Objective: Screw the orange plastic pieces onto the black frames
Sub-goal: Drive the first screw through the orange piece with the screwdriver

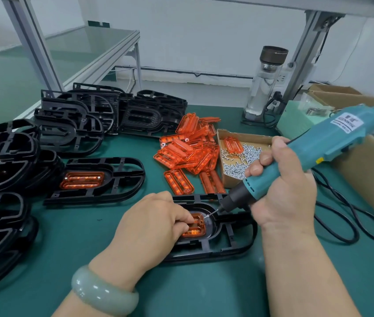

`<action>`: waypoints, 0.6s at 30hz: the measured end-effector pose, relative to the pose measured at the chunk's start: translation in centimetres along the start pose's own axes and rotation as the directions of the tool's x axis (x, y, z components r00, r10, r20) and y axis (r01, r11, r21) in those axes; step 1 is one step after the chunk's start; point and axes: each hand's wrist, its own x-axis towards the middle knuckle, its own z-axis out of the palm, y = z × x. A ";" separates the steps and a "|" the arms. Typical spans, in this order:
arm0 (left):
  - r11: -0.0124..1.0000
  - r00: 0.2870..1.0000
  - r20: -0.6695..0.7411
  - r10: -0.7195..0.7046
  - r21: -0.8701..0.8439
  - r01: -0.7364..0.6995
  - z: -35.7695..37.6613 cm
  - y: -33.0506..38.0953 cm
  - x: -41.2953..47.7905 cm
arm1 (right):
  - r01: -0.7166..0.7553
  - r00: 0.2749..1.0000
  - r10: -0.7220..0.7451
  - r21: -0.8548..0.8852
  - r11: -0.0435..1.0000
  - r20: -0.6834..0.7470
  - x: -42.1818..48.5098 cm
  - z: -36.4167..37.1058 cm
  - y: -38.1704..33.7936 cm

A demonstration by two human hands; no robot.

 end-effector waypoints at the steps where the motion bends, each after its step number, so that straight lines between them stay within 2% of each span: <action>1: 1.000 1.000 0.001 0.001 -0.008 -0.001 0.0 -0.1 0.0 | -0.005 1.000 0.005 -0.004 1.000 0.001 0.0 0.1 0.0; 6: 0.998 1.000 -0.009 0.013 -0.060 -0.014 0.2 -0.3 -0.1 | -0.007 1.000 0.007 -0.046 0.999 -0.003 0.0 0.4 0.3; 18: 0.998 0.999 -0.040 0.023 -0.062 -0.025 0.5 -0.4 0.0 | -0.003 0.999 0.008 -0.123 0.992 0.039 -0.4 1.2 0.3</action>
